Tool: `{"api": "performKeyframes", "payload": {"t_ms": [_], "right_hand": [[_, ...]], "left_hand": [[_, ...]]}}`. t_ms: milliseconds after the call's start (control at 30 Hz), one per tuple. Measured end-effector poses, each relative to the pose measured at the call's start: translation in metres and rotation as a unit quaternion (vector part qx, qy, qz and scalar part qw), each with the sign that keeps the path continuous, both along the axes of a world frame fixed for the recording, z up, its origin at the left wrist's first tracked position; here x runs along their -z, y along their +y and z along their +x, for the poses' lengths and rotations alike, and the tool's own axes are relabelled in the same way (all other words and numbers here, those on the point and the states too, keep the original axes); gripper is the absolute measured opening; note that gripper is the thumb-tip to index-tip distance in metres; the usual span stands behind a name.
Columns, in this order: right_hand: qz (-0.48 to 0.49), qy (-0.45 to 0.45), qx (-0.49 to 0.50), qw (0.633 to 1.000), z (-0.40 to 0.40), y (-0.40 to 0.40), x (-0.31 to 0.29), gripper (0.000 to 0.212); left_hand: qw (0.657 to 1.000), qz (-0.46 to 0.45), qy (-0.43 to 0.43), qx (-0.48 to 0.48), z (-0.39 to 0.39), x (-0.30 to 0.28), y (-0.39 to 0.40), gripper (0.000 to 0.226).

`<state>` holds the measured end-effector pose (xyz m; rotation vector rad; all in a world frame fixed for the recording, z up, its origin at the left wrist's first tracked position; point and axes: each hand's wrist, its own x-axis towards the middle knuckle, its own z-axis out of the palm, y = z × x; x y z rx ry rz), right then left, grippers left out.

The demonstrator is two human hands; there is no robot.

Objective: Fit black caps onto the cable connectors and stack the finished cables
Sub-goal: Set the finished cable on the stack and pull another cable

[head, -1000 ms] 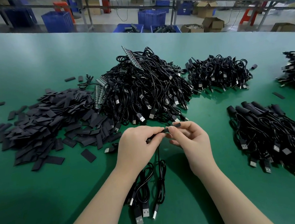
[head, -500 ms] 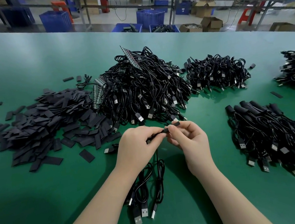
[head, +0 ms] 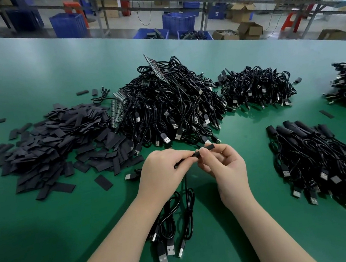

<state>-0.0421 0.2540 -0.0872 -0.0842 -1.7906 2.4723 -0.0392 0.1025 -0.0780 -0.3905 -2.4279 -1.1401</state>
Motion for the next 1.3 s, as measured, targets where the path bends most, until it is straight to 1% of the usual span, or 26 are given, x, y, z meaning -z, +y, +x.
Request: {"api": "performKeyframes", "payload": {"t_ms": [100, 267, 433, 600, 700, 800, 900, 1000, 1167, 1300], "right_hand": [[0.008, -0.004, -0.015, 1.0, 0.0003, -0.0001, 0.0001, 0.012], [-0.015, -0.008, -0.001, 1.0, 0.0013, -0.0016, 0.0004, 0.008], [-0.037, -0.01, 0.011, 0.999, 0.0021, -0.0033, -0.0013, 0.021], [-0.005, -0.011, -0.012, 1.0, 0.001, -0.004, 0.002, 0.019], [0.028, 0.01, -0.015, 0.999, 0.0007, -0.0035, 0.0022, 0.027], [0.033, 0.033, -0.004, 0.999, 0.0025, -0.0023, 0.0011, 0.036], [0.037, 0.042, 0.011, 0.998, 0.0023, -0.0019, 0.0007, 0.03], [0.039, 0.033, 0.006, 0.999, 0.0008, -0.0018, 0.0022, 0.031], [0.054, 0.025, -0.021, 0.998, -0.0008, 0.0003, 0.0048, 0.031], [0.037, 0.027, -0.027, 0.999, -0.0023, 0.0017, 0.0071, 0.033]], "left_hand": [[1.0, -0.011, 0.022, -0.011, 0.0016, -0.0002, 0.0, 0.022], [1.0, -0.01, 0.023, -0.011, 0.0015, -0.0005, 0.0012, 0.018], [1.0, -0.016, 0.014, -0.011, 0.0006, -0.0018, 0.0022, 0.018], [1.0, -0.019, 0.016, -0.008, 0.0003, 0.0003, 0.0003, 0.015], [1.0, -0.007, 0.014, -0.003, -0.0005, 0.0012, 0.001, 0.016], [1.0, -0.001, 0.019, 0.001, -0.0009, 0.0018, 0.0016, 0.015], [1.0, 0.012, 0.018, 0.003, -0.0013, 0.002, 0.0025, 0.012], [1.0, 0.023, 0.011, 0.006, -0.0011, 0.002, 0.0021, 0.015], [1.0, -0.015, 0.012, -0.008, 0.0004, 0.0024, 0.0001, 0.018], [0.999, -0.041, 0.026, -0.008, 0.0006, 0.0002, 0.0018, 0.017]]}}
